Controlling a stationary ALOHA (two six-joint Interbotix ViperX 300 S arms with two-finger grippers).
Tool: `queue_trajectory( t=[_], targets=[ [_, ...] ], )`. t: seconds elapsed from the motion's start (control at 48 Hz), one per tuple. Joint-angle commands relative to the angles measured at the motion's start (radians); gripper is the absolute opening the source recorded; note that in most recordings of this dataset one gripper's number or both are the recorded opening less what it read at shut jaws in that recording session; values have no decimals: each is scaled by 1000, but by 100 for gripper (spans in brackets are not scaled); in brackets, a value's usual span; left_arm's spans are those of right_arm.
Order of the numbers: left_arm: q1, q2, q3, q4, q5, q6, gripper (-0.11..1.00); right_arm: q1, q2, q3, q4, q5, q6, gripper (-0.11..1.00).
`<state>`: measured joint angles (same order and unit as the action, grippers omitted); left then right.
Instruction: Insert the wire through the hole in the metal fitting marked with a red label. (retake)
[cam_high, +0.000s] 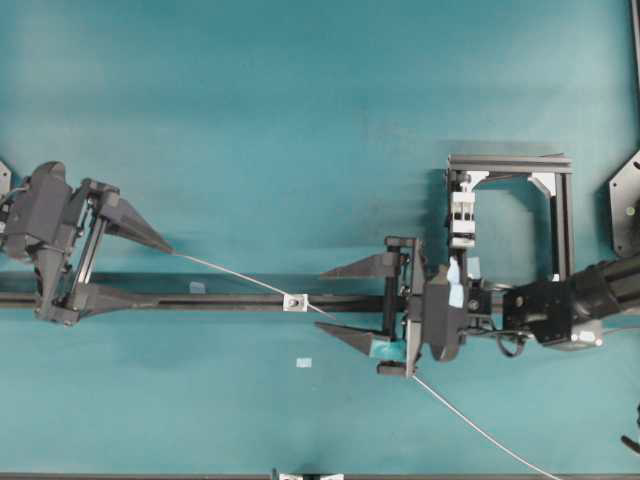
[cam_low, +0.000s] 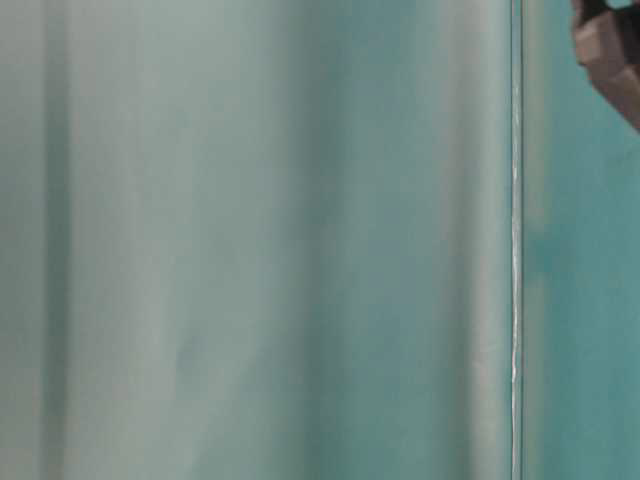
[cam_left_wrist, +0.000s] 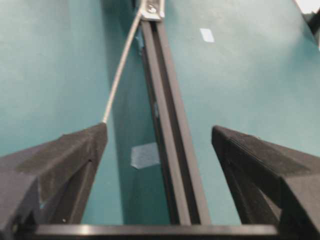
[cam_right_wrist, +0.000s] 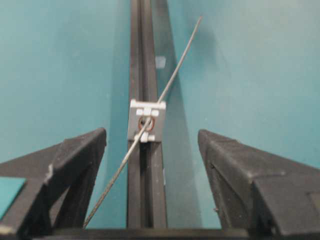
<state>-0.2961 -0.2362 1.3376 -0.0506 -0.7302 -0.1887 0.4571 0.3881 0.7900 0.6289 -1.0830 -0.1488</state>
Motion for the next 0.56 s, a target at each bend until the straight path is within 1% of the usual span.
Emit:
queue_trajectory(
  t=[0.0, 0.25, 0.541],
  targets=[
    [17, -20, -5, -2, -5, 3, 60, -8, -54, 6, 0, -5, 0, 83],
    [43, -51, -2, -2, -5, 29, 60, -37, -94, 41, 0, -5, -3, 83],
    [87, -75, 2, -2, 29, 34, 60, -58, -121, 64, 0, -3, -3, 83]
  ],
)
